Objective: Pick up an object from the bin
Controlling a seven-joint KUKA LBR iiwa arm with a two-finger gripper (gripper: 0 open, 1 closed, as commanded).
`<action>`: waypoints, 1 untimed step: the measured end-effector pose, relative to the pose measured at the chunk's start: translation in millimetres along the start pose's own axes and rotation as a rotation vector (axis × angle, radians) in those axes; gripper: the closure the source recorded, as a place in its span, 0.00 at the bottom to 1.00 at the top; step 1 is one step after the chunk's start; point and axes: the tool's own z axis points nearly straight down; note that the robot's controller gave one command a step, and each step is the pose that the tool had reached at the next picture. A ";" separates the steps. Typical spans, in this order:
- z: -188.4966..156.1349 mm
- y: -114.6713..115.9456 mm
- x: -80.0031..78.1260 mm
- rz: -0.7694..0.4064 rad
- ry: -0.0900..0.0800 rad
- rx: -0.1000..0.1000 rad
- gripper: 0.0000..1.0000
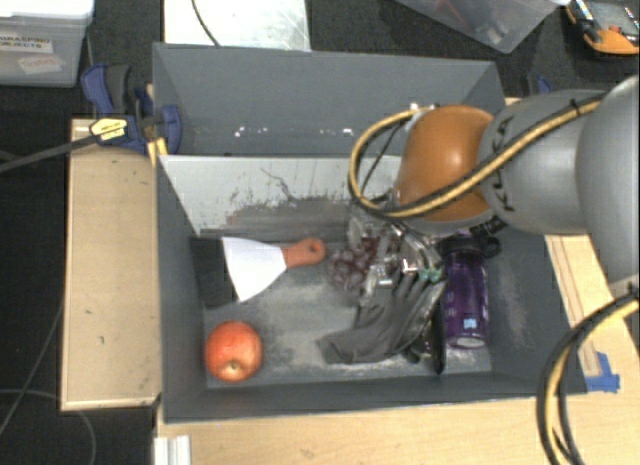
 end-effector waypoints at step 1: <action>-3.0 9.4 1.8 -0.025 0.002 0.002 1.00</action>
Offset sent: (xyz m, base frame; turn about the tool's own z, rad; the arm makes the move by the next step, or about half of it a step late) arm 0.0000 0.0000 0.0000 0.0000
